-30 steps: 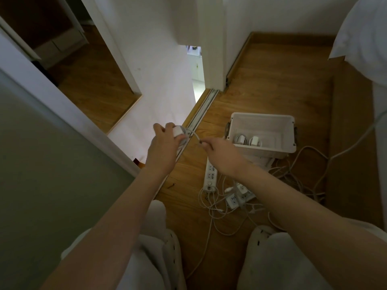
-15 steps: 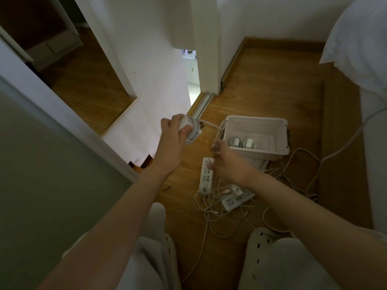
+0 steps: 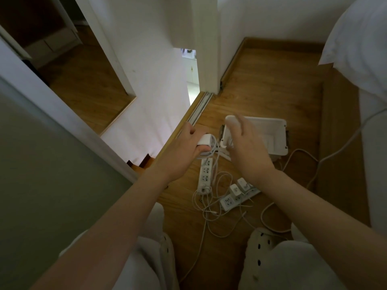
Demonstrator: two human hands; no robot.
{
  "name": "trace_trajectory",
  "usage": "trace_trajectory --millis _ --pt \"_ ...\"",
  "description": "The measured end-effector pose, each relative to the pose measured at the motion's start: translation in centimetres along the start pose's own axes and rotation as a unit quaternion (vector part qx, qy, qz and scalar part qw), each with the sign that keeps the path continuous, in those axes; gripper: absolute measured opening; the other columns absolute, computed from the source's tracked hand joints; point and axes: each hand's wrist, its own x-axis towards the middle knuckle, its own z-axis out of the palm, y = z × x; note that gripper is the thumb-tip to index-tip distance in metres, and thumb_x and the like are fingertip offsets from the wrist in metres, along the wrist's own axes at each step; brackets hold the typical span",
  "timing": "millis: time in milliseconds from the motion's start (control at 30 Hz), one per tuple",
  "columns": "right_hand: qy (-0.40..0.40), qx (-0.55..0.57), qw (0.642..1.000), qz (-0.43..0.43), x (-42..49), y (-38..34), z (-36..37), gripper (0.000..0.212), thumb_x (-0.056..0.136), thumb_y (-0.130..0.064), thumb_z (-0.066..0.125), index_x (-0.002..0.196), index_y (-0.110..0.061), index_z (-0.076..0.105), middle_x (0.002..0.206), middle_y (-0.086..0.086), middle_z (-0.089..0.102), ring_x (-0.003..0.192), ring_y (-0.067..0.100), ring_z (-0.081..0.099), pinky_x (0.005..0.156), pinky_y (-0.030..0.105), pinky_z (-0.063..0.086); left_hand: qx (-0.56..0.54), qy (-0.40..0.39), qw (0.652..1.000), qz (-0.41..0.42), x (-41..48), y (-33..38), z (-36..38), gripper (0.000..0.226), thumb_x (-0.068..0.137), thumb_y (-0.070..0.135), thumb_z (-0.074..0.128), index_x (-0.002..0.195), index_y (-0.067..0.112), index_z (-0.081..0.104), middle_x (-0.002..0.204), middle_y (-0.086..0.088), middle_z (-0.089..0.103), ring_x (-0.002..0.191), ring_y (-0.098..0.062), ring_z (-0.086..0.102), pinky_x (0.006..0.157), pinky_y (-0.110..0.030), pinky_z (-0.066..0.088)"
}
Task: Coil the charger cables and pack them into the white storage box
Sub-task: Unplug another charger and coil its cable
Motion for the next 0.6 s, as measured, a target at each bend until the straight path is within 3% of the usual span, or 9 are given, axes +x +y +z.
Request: trace_trajectory --millis 100,200,267,333,367,400,467,600 --pt "-0.110 0.058 0.991 -0.057 -0.4 -0.3 0.5 0.046 0.092 -0.009 0.053 0.136 -0.013 0.040 0.143 0.008 0.040 0.131 0.021 0.039 0.108 0.031 0.033 0.034 -0.007 0.999 0.014 -0.1 0.2 0.2 0.039 0.095 0.029 0.048 0.132 0.017 0.042 0.119 -0.001 0.034 0.099 -0.010 0.045 0.086 -0.023 0.045" --pt "-0.166 0.260 0.951 0.028 -0.7 -1.1 0.5 0.040 0.095 -0.007 0.047 0.133 -0.013 0.034 0.121 0.006 0.055 0.100 0.014 0.057 0.082 0.022 0.049 -0.019 -0.007 1.000 -0.004 -0.1 0.3 0.3 0.035 0.095 0.028 0.048 0.129 0.019 0.043 0.113 0.003 0.031 0.100 -0.013 0.048 0.087 -0.028 0.049" --pt "-0.164 0.427 0.884 0.094 -0.4 -1.7 0.5 0.033 0.096 0.000 0.042 0.126 -0.012 0.036 0.111 0.005 0.055 0.089 0.008 0.057 0.073 0.014 0.051 -0.048 0.008 0.999 -0.008 -0.1 0.3 0.4 0.033 0.096 0.027 0.047 0.128 0.019 0.044 0.109 0.006 0.027 0.098 -0.012 0.047 0.084 -0.022 0.048" --pt "-0.150 0.571 0.788 0.175 0.1 -2.4 0.4 0.025 0.098 0.002 0.034 0.119 -0.009 0.039 0.097 0.008 0.058 0.078 0.014 0.059 0.066 0.017 0.055 -0.038 0.031 0.999 -0.017 0.0 0.1 0.4 0.034 0.096 0.027 0.046 0.129 0.019 0.043 0.109 0.007 0.026 0.097 -0.008 0.044 0.079 -0.012 0.042" --pt "-0.145 0.593 0.763 0.210 0.2 -2.6 0.4 0.023 0.099 -0.001 0.031 0.119 -0.009 0.040 0.088 0.009 0.059 0.072 0.018 0.059 0.066 0.021 0.055 -0.018 0.044 0.999 -0.024 0.2 0.0 0.4 0.035 0.096 0.027 0.047 0.130 0.018 0.042 0.110 0.006 0.027 0.096 -0.007 0.043 0.078 -0.010 0.040" --pt "-0.144 0.582 0.767 0.231 0.2 -2.7 0.4 0.023 0.101 -0.006 0.029 0.119 -0.010 0.041 0.081 0.008 0.060 0.068 0.019 0.057 0.068 0.027 0.052 0.001 0.056 0.998 -0.036 0.3 -0.2 0.5 0.037 0.096 0.027 0.047 0.131 0.018 0.041 0.112 0.004 0.027 0.095 -0.007 0.043 0.078 -0.012 0.040" --pt "-0.137 0.522 0.811 0.227 -0.1 -2.5 1.0 0.020 0.102 -0.014 0.028 0.113 -0.012 0.044 0.073 0.005 0.057 0.066 0.018 0.051 0.068 0.031 0.045 0.002 0.086 0.993 -0.079 0.4 -0.6 0.6 0.039 0.096 0.028 0.046 0.132 0.015 0.039 0.115 0.001 0.028 0.094 -0.008 0.044 0.080 -0.016 0.042" --pt "-0.142 0.441 0.876 0.138 -1.2 -3.7 1.8 0.024 0.101 -0.020 0.031 0.090 -0.021 0.052 0.066 -0.002 0.048 0.061 0.014 0.045 0.063 0.031 0.042 -0.125 0.139 0.963 -0.192 0.9 -0.2 0.6 0.039 0.099 0.025 0.040 0.134 0.013 0.031 0.119 -0.001 0.025 0.095 -0.009 0.043 0.081 -0.018 0.043"
